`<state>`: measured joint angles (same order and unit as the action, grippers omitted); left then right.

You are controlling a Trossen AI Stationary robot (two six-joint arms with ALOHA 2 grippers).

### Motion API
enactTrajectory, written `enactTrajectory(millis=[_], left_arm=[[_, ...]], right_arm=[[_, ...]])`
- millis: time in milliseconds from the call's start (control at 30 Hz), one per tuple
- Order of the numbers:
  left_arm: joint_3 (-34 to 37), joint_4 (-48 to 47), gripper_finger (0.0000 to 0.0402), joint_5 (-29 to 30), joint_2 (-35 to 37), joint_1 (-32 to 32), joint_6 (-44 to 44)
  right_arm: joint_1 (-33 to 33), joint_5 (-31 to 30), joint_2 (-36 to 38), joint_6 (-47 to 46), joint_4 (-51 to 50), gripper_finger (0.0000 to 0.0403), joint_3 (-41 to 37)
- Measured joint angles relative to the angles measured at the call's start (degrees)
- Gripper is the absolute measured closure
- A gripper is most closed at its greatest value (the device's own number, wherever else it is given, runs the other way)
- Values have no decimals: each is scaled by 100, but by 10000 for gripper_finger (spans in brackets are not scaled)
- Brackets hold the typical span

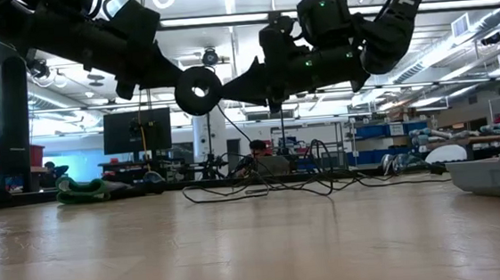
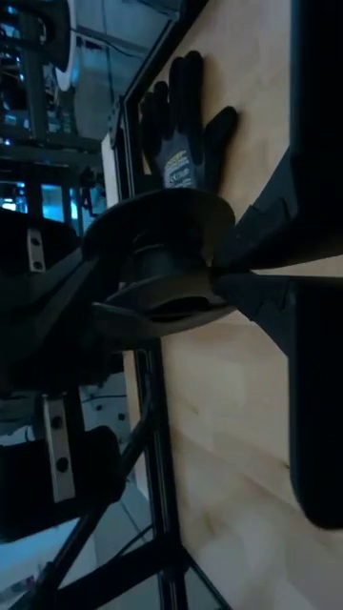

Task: Coil cords
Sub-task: Coil the black wire

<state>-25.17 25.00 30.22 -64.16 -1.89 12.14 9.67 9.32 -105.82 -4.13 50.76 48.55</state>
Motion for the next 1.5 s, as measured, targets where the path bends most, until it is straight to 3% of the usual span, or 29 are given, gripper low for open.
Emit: enactTrajectory(millis=[800,1300,1500], left_arm=[[-2,-405,401,-84,9,3,205],[0,-805,401,-433,-7,-2,621],[0,-785,401,-213,-11,-9,601]], right_arm=[[97,9,31,296,322,402,-2],[133,-52,59,397,444,402,20],[200,-68,61,398,242,382,31]])
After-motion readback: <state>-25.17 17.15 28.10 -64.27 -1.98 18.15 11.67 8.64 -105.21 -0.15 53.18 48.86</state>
